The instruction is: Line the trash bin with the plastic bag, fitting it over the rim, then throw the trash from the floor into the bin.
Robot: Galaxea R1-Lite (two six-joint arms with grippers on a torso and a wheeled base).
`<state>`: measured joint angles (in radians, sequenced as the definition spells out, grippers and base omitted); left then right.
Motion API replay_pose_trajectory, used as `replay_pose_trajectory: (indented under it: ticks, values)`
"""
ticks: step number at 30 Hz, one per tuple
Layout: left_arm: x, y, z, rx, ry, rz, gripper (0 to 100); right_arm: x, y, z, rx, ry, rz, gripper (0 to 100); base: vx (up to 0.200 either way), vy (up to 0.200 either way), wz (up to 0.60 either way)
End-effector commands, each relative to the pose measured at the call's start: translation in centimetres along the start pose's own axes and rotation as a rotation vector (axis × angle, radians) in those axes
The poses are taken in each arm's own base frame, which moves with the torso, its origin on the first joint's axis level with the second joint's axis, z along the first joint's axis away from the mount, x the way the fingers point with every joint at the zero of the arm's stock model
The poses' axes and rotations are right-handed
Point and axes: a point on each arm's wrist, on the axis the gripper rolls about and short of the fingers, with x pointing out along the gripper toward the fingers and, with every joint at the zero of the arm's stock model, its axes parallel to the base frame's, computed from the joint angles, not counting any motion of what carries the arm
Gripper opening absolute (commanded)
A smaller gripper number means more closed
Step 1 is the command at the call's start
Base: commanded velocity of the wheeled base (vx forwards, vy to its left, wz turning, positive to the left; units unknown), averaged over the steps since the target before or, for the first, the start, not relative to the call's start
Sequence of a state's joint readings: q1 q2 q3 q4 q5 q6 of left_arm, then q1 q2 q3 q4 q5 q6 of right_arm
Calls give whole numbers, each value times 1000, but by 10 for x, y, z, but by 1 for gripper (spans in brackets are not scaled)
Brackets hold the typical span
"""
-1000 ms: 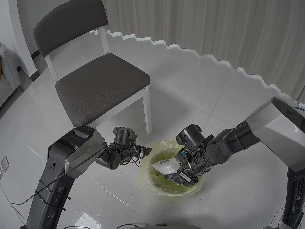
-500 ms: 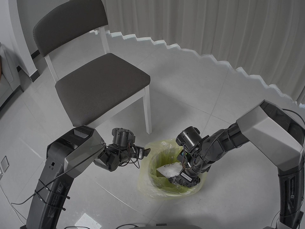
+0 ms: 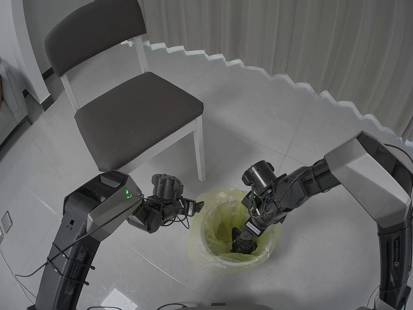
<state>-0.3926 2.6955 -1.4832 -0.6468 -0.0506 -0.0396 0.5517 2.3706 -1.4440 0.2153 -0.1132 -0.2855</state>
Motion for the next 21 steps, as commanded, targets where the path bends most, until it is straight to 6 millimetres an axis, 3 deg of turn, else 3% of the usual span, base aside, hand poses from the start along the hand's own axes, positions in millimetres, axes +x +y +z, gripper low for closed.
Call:
replay_pose_trajectory:
  ticks: [1, 4, 7, 17, 21]
  values:
    - [-1, -1, 0, 1, 0, 6, 100, -8, -20, 14, 43, -67, -37, 100, 0, 0, 0]
    - [-7, 0, 6, -1, -24, 10, 100, -10, -37, 28, 74, -127, -68, 100, 0, 0, 0]
    - [-15, 0, 12, 0, -46, 11, 100, 1, -50, 33, 99, -140, -91, 100, 0, 0, 0]
    - [-52, 26, 24, -30, -94, 61, 100, 45, -89, 26, 172, -217, -178, 100, 0, 0, 0]
    - [-66, 41, 26, -47, -107, 93, 100, 49, -96, 25, 190, -248, -192, 100, 0, 0, 0]
